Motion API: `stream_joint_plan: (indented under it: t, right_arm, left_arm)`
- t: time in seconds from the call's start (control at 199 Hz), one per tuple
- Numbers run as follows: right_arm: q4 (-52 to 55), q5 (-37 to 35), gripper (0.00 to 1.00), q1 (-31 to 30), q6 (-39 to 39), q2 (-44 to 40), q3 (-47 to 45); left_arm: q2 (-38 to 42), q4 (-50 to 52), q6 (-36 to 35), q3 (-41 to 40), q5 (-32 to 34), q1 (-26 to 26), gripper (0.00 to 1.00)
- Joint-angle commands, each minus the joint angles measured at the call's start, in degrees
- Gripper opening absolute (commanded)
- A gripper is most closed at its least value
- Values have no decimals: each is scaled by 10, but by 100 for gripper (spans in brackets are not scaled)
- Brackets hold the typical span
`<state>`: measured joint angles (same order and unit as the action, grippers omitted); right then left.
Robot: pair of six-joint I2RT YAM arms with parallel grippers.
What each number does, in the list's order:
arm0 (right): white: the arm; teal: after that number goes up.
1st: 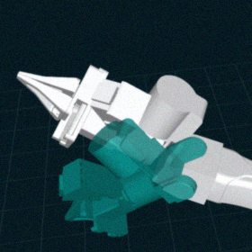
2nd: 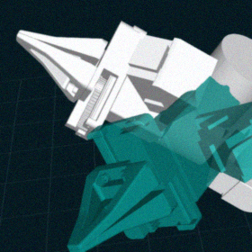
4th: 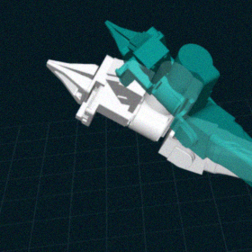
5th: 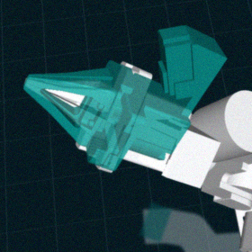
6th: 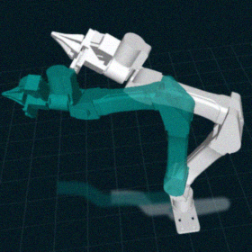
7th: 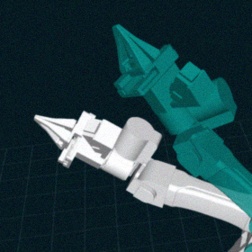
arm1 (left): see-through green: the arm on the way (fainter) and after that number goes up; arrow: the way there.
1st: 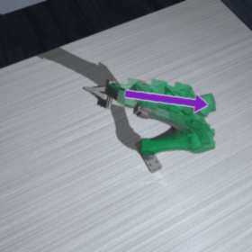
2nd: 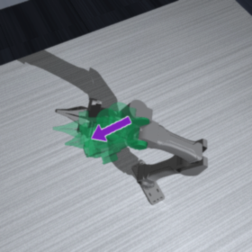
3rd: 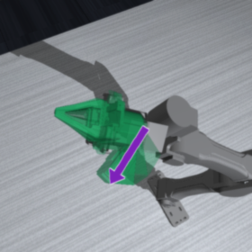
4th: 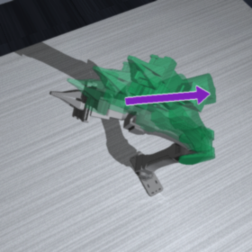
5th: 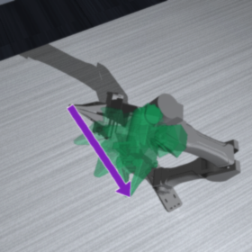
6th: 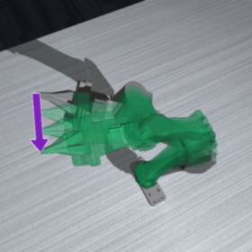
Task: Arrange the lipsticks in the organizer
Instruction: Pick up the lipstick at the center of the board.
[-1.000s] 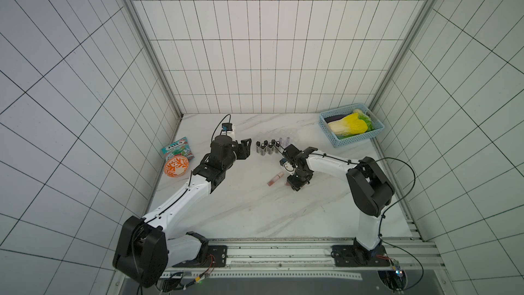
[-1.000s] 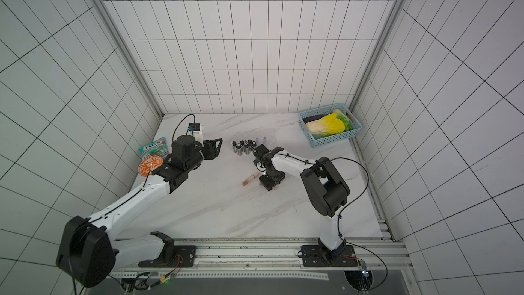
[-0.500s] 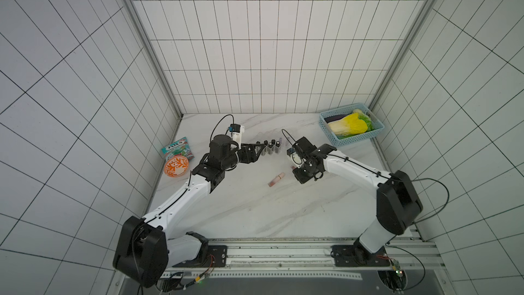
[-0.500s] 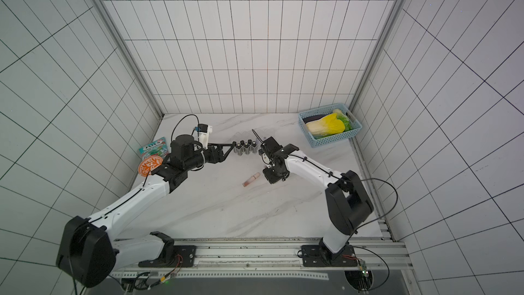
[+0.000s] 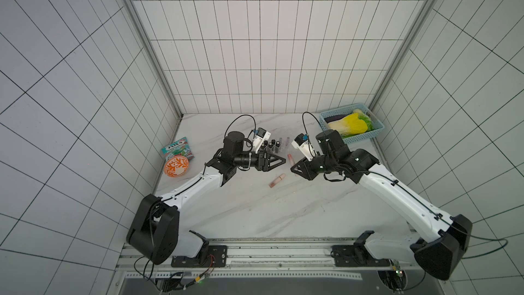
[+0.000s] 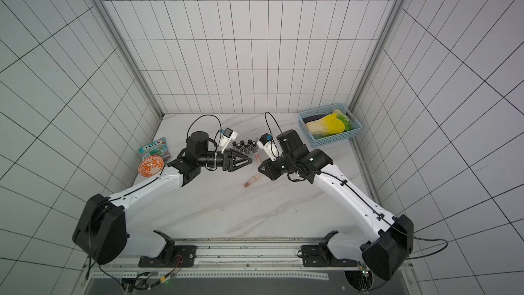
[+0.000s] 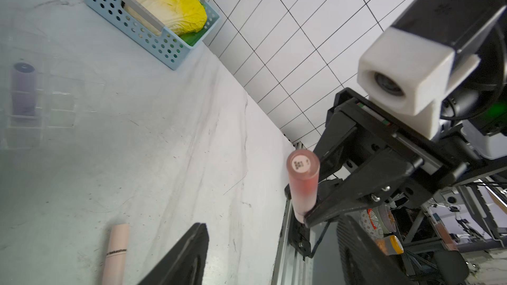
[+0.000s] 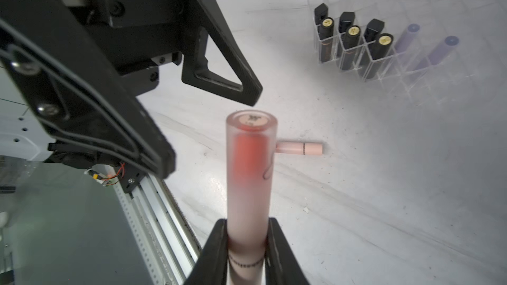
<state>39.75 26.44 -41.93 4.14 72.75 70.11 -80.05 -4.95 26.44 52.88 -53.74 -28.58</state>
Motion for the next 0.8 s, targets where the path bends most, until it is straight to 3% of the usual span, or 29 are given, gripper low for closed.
stream_joint_plan:
  t: [0.0, 0.146, 0.386, 0.537, 0.577, 0.663, 0.718, 0.798]
  right_arm:
    - [-15, 66, 24, 4, 8, 13, -8]
    - [-15, 79, 24, 3, 8, 21, -6]
    - [-13, 83, 24, 3, 8, 17, -1]
    - [-15, 69, 29, 3, 10, 6, 0]
    - [-16, 55, 36, 3, 12, -1, -2]
    - [-22, 10, 72, 4, 16, -17, -13]
    - [-30, -28, 88, 6, 20, -31, -25]
    - [-42, -71, 100, 10, 27, -53, -39]
  left_arm:
    - [-9, -18, -7, 26, -15, -15, 67]
    - [-15, -27, -2, 27, -12, -18, 57]
    - [-19, -18, -8, 30, -10, -18, 22]
    - [-23, -10, -15, 34, -2, -18, 7]
    - [-24, -1, -20, 38, 4, -18, 7]
    - [-29, 42, -50, 57, 49, -18, 7]
    - [-37, 74, -79, 73, 107, -21, 7]
    - [-58, 110, -125, 101, 212, -29, 7]
